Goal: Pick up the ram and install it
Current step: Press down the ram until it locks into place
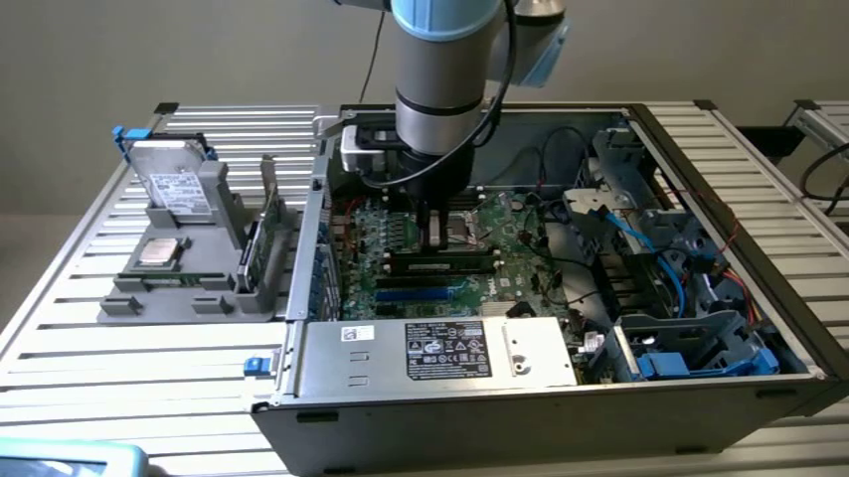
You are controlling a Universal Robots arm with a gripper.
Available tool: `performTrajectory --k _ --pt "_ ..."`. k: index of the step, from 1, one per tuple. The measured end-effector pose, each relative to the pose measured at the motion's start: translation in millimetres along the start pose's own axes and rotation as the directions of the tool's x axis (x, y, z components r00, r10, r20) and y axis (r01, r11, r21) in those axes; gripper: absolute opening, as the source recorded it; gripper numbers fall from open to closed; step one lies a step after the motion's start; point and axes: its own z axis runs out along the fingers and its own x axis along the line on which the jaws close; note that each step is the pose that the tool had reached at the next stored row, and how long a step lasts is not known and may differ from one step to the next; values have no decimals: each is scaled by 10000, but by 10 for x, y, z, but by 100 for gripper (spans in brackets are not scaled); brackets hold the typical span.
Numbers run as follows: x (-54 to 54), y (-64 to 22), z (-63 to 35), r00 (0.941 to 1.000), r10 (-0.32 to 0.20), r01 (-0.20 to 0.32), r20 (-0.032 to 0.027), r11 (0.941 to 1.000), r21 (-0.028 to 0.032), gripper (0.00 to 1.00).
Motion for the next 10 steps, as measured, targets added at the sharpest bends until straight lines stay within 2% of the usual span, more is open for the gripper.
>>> performTrajectory --k 3,10 --pt "2 27 6 10000 0 0 0 10000 0 11" --pt "5 29 53 10000 0 0 11 10000 0 11"
